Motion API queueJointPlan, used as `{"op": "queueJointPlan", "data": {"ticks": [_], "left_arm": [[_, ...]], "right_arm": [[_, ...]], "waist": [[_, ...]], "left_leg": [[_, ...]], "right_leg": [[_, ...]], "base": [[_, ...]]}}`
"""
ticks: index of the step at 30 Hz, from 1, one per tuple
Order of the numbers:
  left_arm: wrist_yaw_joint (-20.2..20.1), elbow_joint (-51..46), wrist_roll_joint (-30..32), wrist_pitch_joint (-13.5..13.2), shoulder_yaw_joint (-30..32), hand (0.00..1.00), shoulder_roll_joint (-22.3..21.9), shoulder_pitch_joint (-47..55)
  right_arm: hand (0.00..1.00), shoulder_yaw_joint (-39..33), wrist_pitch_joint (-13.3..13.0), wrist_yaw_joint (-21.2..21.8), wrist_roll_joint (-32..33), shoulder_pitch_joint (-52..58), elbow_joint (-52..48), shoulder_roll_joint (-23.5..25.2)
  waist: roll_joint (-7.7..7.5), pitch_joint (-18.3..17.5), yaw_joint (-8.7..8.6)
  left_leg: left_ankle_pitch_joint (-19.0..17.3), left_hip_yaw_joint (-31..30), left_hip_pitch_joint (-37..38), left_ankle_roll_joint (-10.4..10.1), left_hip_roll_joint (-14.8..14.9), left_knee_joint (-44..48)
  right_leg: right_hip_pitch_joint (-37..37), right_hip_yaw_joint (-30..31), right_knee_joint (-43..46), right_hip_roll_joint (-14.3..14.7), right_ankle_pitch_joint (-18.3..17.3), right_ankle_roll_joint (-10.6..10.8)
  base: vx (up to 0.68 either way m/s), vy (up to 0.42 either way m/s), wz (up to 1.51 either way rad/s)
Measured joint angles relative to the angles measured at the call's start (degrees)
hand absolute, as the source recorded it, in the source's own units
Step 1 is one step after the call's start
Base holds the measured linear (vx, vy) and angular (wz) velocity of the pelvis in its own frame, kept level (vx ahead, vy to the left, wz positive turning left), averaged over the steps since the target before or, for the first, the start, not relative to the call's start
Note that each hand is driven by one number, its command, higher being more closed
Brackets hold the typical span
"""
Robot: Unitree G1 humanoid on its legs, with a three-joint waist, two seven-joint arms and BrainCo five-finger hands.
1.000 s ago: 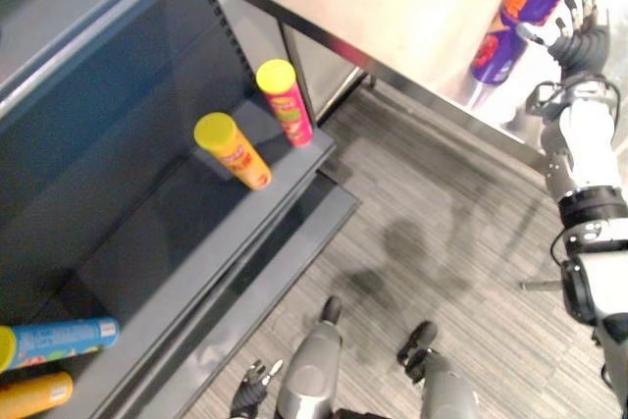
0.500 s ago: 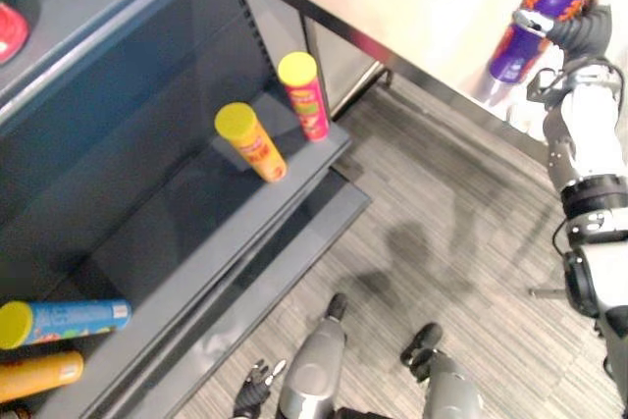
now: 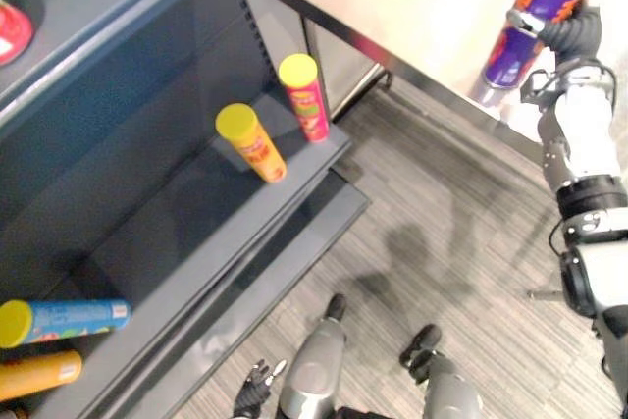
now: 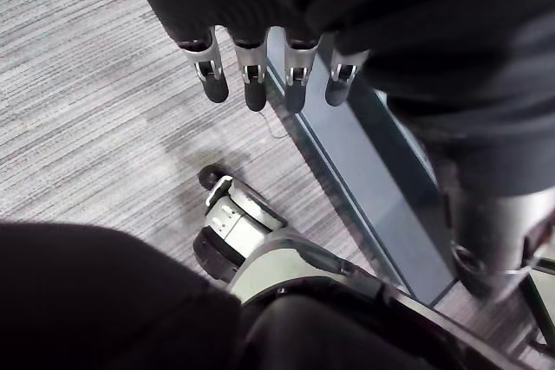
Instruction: Put the gum and the chips on the shelf.
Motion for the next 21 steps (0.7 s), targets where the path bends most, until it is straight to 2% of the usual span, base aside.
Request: {"op": "queueJointPlan", "data": {"ticks": [4, 10, 11, 14, 16, 19, 21], "left_arm": [[0.8, 0.0, 1.8, 0.0, 0.0, 0.0, 0.2, 0.0], [1.8, 0.1, 4.1, 0.3, 0.3, 0.0, 0.8, 0.0], [1.9, 0.2, 4.5, 0.7, 1.1, 0.0, 0.9, 0.1], [2.0, 1.1, 5.0, 0.9, 2.5, 0.0, 1.3, 0.2], [2.2, 1.3, 6.3, 1.2, 3.2, 0.0, 1.8, 0.3], [2.6, 2.2, 6.6, 1.3, 4.3, 0.0, 1.8, 0.6], [3.2, 3.1, 6.6, 1.3, 4.8, 0.0, 1.7, 1.0]], "right_arm": [[1.0, 1.2, -0.1, -0.2, -0.4, 0.2, -0.9, 0.0], [1.0, 0.8, -0.6, -0.3, -2.2, 5.9, -12.4, 0.0], [1.0, -0.2, -0.6, -0.3, -2.6, 8.8, -16.6, 0.2], [1.0, -2.3, -0.3, -0.1, -4.4, 13.1, -23.0, 1.5], [1.0, -4.1, 0.4, 0.1, -4.6, 18.8, -30.1, 3.1], [1.0, -5.2, 1.7, 1.4, -4.6, 25.8, -37.0, 4.9], [1.0, -5.3, 3.3, 2.7, -4.6, 30.3, -41.0, 5.2]], "waist": [[-0.17, -0.1, -0.51], [-1.21, -0.7, -1.43], [-2.02, -1.4, -2.31], [-3.91, -2.7, -3.07], [-5.38, -3.7, -4.25], [-6.34, -6.2, -4.84], [-6.57, -8.3, -5.95]], "left_leg": [[0.1, 0.4, 0.7, -0.2, 0.7, -0.8], [0.2, 2.4, 2.8, -0.3, 1.6, -2.4], [0.1, 2.5, 2.9, -0.4, 1.8, -2.6], [0.0, 3.9, 3.1, -0.5, 2.5, -3.2], [-0.3, 5.1, 4.1, -0.5, 2.6, -3.6], [-1.1, 6.9, 4.8, -0.5, 3.3, -3.6], [-1.7, 7.4, 4.8, -0.5, 3.4, -3.6]], "right_leg": [[0.8, 0.3, -1.7, 1.1, 0.7, -0.2], [1.7, 2.3, -4.1, 2.8, 1.8, -0.2], [2.0, 2.4, -5.0, 3.3, 2.2, -0.2], [1.9, 3.8, -7.0, 4.5, 3.2, -0.3], [2.6, 4.8, -8.5, 5.2, 4.0, -0.3], [2.9, 6.5, -10.2, 6.1, 4.8, -0.2], [3.2, 7.0, -11.2, 6.5, 4.9, -0.1]], "base": [[0.01, -0.014, -0.08], [0.04, -0.008, -0.17], [0.04, -0.025, -0.12], [0.03, -0.017, -0.25], [0.04, -0.003, -0.3], [0.02, 0.005, -0.34], [0.05, 0.016, -0.19]]}}
